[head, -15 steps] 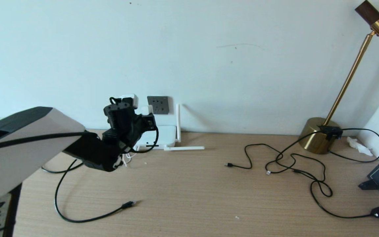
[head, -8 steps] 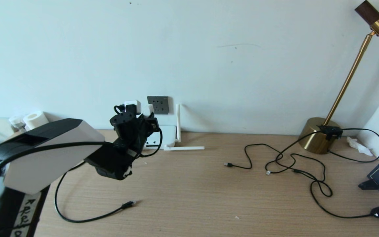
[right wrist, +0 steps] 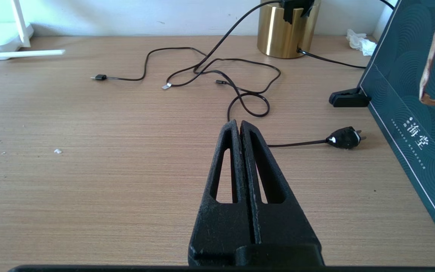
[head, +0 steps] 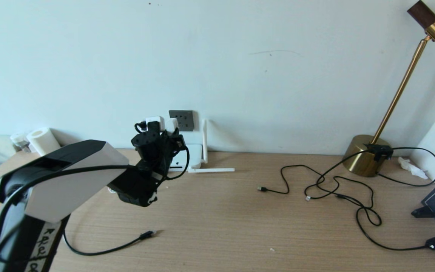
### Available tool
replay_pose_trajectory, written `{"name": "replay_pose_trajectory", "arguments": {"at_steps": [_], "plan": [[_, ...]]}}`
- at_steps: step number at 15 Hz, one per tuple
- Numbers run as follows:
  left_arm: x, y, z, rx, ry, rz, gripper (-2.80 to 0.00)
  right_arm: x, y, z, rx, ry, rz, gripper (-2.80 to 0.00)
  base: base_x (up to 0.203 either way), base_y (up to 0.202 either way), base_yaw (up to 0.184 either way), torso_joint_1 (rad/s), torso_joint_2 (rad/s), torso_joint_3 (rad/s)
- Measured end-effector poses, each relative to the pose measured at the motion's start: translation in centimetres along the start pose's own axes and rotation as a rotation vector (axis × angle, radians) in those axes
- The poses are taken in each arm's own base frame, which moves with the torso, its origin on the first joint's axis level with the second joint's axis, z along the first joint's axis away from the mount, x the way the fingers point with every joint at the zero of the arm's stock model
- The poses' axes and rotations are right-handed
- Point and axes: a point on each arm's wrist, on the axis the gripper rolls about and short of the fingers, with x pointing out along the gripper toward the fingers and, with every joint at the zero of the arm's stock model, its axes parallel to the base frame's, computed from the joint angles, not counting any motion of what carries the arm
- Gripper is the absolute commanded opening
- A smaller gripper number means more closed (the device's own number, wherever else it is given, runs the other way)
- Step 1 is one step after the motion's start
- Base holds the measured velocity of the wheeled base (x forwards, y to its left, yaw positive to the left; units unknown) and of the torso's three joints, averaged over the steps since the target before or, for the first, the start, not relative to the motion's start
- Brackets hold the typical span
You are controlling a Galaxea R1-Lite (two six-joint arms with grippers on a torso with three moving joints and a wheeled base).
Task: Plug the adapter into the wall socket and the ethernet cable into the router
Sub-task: Plug plug into socket
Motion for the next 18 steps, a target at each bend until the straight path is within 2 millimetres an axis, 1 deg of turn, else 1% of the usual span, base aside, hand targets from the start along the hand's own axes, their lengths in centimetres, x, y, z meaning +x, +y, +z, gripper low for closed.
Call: {"name": "replay_pose_trajectory", "arguments": {"at_steps": [5, 10, 18], "plan": [[0.6, -0.1, -0.9, 0.011, -0.024, 0.007, -2.8, 0.0, 0.0, 0.0, 0.0, 0.0, 0.0, -2.8, 0.0, 0.0, 0.0, 0.0, 0.0, 0.0], [1.3, -0.3, -1.4, 0.03, -0.07, 0.009, -2.8, 0.0, 0.0, 0.0, 0.0, 0.0, 0.0, -2.8, 0.0, 0.0, 0.0, 0.0, 0.0, 0.0], [1.4, -0.4, -1.9, 0.054, -0.069, 0.003, -2.8, 0.0, 0.0, 0.0, 0.0, 0.0, 0.001, -2.8, 0.0, 0.0, 0.0, 0.0, 0.0, 0.0]]}}
